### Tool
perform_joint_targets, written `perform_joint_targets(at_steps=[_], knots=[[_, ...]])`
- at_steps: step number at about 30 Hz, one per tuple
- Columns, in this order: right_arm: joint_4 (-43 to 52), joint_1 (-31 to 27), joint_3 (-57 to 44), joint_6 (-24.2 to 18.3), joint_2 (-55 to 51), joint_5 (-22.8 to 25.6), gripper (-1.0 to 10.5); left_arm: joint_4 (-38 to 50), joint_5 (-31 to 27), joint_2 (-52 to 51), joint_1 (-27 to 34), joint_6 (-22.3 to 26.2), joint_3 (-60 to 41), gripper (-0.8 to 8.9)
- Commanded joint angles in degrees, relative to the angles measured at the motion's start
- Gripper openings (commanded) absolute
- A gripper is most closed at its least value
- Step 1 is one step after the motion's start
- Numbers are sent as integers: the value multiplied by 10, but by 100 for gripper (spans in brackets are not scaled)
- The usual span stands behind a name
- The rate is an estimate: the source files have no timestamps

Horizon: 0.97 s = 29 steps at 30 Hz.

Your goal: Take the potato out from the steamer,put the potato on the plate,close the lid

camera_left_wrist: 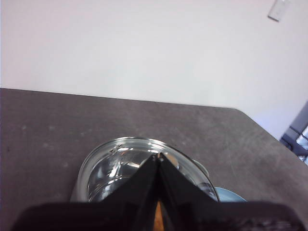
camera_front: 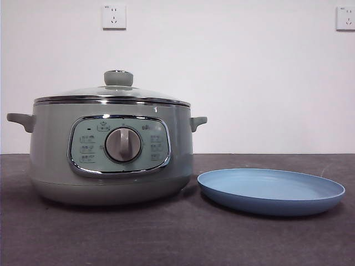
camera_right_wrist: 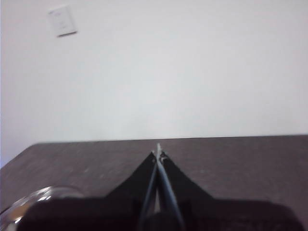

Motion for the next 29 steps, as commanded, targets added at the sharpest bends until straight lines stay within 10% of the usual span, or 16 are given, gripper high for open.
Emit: perform_joint_targets(at_steps=[1, 11, 18, 29], knots=[[-19, 9, 39, -37, 38, -44, -11, -23, 10, 54, 0, 37, 68, -6], [-49, 19, 91, -37, 150, -233, 4, -140, 25, 187, -1, 68, 264, 2], [-63, 22, 91, -37, 173, -233, 428, -143, 22, 204, -1, 68, 280, 408], [-51, 22, 91, -35, 173, -232, 554, -141, 19, 276, -62, 68, 280, 410]])
